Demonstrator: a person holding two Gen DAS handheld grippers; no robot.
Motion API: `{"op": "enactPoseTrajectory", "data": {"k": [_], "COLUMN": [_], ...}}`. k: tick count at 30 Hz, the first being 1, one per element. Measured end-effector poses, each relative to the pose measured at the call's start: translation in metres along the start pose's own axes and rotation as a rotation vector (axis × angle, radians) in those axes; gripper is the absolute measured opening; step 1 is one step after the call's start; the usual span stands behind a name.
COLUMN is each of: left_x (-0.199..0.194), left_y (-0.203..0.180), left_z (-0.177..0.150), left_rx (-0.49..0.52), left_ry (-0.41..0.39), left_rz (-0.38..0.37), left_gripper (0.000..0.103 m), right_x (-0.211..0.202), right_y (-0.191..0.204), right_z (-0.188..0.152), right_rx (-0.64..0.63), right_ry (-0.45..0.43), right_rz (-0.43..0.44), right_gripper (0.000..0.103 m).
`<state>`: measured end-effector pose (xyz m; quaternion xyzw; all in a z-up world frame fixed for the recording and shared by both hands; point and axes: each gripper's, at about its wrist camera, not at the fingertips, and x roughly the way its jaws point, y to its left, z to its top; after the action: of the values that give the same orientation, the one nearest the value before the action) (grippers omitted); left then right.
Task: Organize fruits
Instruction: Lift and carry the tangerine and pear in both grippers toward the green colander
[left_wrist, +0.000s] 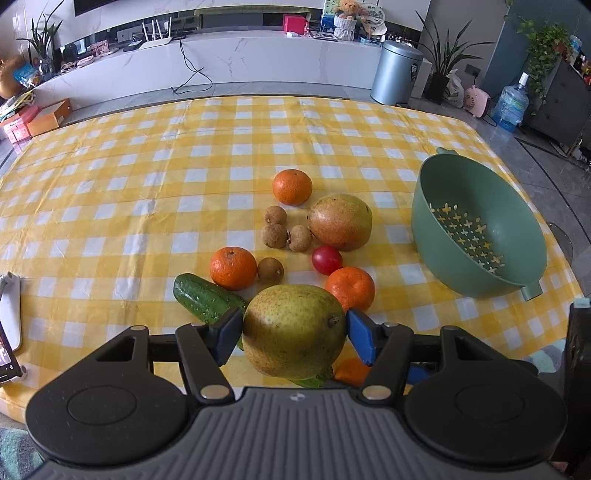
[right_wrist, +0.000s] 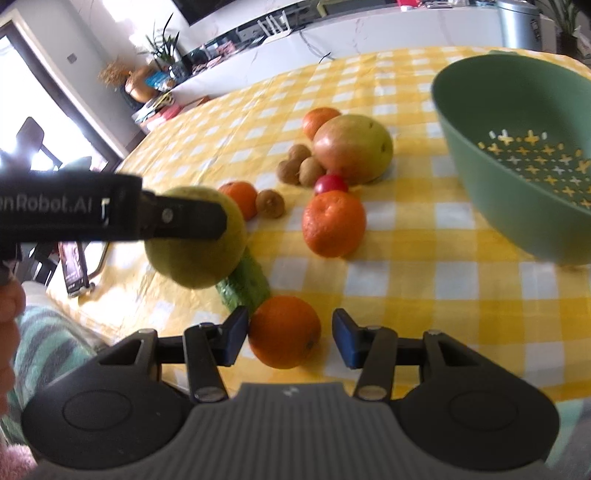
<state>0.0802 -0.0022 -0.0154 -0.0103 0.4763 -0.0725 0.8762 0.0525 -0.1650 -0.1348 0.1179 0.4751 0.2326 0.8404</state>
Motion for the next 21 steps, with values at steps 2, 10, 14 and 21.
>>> {"op": "enactPoseTrajectory", "data": {"k": [2, 10, 14, 21], "left_x": [0.0, -0.005, -0.004, 0.0], "left_y": [0.0, 0.007, 0.01, 0.011], "left_z": [0.0, -0.007, -0.012, -0.022], "left_rx": [0.004, 0.023, 0.026, 0.016], "left_ry": [-0.003, 0.033, 0.078, 0.146], "left_rz": [-0.004, -0.042, -0.058, -0.077], "left_gripper": [0.071, 0.071, 0.071, 0.07], "right_x": [0.003, 0.005, 0.002, 0.001], "right_y": [0.002, 0.007, 0.006, 0.004], "right_z": [0.0, -0.003, -0.004, -0.004], "right_rx": [-0.004, -0.029, -0.023, -0.017], "right_ry": [0.02, 0.052, 0.048, 0.04], "right_rz": [0.009, 0.03, 0.02, -0.001], "right_gripper": [0.047, 0.043, 0.043, 0.043]}}
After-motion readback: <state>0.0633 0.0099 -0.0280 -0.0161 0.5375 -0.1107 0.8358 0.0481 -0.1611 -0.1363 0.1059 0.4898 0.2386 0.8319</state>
